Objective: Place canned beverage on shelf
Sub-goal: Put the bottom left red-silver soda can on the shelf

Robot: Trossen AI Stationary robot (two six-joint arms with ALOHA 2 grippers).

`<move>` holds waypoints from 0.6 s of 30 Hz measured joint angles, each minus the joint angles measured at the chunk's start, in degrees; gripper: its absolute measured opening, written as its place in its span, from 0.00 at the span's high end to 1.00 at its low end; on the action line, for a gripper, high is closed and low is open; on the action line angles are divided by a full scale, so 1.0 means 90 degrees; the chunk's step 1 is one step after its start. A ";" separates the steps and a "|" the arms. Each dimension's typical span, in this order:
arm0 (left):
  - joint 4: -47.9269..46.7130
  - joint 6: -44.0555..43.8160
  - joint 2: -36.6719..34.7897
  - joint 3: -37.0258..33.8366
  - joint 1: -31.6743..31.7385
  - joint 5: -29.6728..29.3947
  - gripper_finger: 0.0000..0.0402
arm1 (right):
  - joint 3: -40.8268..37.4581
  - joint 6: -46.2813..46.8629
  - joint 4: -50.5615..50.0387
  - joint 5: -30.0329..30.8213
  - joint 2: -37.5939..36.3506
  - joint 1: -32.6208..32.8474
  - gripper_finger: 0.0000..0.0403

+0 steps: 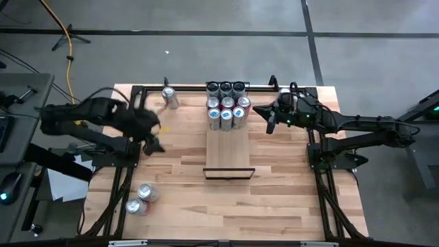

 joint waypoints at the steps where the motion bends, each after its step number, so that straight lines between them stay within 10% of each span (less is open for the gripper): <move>1: -0.0282 -0.0510 0.0086 0.0025 -0.0352 -0.0033 0.23 | 0.0000 0.0000 -0.0097 0.0000 0.0000 0.0000 1.00; 9: -0.0714 -0.4718 0.0735 0.0036 -0.3180 -0.0642 0.23 | 0.0000 0.0000 -0.0705 -0.0039 0.0000 0.0000 1.00; 18: -0.0583 -0.5950 0.2197 0.0014 -0.4931 -0.0646 0.23 | 0.0000 -0.0051 -0.0883 -0.0155 0.0000 0.0002 1.00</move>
